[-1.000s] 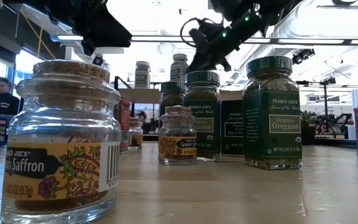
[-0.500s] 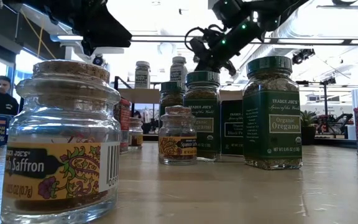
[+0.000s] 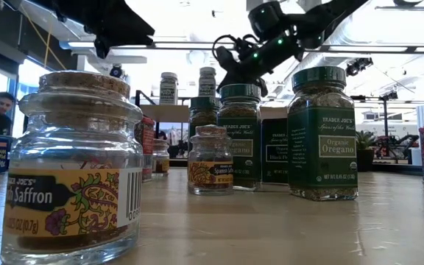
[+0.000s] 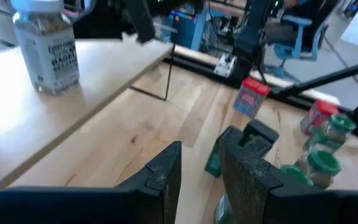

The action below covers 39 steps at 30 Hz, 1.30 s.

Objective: Shelf spices
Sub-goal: Put the white seasoning bottle on the shelf aligned with the other white seasoning bottle

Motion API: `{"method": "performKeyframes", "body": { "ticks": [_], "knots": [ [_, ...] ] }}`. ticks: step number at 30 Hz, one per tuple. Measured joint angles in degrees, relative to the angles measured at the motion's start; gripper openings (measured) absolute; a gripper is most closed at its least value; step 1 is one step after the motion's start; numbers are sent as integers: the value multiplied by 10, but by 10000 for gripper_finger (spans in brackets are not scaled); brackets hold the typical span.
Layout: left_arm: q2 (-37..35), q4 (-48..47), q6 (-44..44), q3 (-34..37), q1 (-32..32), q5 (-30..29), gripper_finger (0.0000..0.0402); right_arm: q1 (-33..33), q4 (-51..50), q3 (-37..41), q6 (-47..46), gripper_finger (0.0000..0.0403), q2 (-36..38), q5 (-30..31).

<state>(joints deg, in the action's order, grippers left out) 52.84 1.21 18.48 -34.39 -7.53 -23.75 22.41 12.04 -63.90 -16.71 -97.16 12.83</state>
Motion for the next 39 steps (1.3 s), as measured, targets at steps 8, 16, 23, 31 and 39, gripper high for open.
{"method": "performKeyframes", "body": {
  "ticks": [8,16,23,31,39],
  "knots": [
    [-27,-5,0,0,0,-17,106,9,75,0,-14,16,-32,-45],
    [-29,-35,8,0,0,-42,106,-9,101,0,-43,16,-59,-32],
    [-30,-53,10,0,0,-51,106,-41,93,0,-39,16,-55,41],
    [-46,-86,20,0,0,-62,106,-75,38,-13,-39,3,-54,114],
    [-58,-97,19,0,0,-75,106,-74,85,-14,-24,0,-69,97]
  ]
}}
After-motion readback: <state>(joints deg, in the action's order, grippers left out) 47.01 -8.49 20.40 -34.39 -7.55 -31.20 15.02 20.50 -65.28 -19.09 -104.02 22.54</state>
